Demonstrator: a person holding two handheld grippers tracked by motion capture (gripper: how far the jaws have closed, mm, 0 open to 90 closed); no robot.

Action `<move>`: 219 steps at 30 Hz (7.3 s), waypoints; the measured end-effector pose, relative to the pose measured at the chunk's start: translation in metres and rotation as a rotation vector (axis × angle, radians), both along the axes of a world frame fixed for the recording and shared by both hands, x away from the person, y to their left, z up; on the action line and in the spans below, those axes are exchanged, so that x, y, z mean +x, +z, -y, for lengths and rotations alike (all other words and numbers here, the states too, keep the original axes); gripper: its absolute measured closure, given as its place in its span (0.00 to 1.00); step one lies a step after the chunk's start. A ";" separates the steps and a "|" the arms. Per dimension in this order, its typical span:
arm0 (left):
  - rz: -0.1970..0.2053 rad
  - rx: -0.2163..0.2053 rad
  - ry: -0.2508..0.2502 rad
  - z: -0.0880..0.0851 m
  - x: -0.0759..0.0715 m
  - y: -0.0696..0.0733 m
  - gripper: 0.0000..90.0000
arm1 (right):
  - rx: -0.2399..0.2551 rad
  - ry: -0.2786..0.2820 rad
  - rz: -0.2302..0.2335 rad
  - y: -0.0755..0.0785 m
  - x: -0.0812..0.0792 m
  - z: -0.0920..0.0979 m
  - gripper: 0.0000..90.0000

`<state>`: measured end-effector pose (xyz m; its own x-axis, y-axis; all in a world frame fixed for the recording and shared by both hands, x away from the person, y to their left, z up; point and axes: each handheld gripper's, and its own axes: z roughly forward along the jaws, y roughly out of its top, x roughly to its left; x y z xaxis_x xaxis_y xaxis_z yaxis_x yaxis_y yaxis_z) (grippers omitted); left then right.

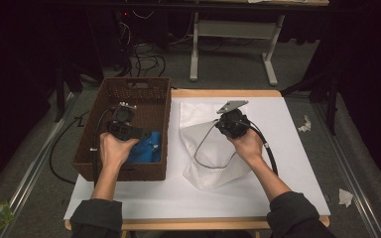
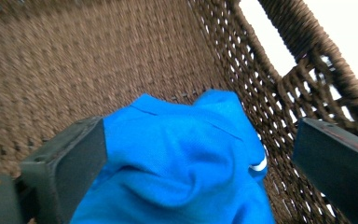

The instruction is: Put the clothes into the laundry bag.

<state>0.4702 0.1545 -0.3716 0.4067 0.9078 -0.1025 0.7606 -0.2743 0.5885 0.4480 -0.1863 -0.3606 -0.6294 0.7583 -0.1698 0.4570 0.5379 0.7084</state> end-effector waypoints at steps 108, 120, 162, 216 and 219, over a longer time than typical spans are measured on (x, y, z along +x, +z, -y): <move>-0.311 0.144 -0.103 0.025 0.028 -0.063 0.70 | -0.033 -0.025 -0.019 0.003 -0.002 0.002 0.99; -0.322 0.162 -0.117 0.028 0.029 -0.056 0.73 | -0.030 -0.026 0.006 -0.002 -0.006 0.005 0.99; -0.141 0.097 -0.154 0.026 0.013 -0.008 0.73 | 0.020 -0.047 -0.010 -0.002 -0.006 0.016 1.00; 0.097 -0.073 -0.092 -0.008 -0.025 0.056 0.73 | 0.033 -0.059 -0.024 -0.001 -0.002 0.020 1.00; 0.110 -0.083 -0.104 -0.007 -0.028 0.063 0.73 | 0.023 -0.058 -0.032 -0.003 -0.002 0.019 1.00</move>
<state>0.4420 0.1615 -0.3088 0.5112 0.8504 -0.1248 0.6605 -0.2957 0.6901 0.4461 -0.2049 -0.3634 -0.5893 0.7969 -0.1328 0.5092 0.4940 0.7048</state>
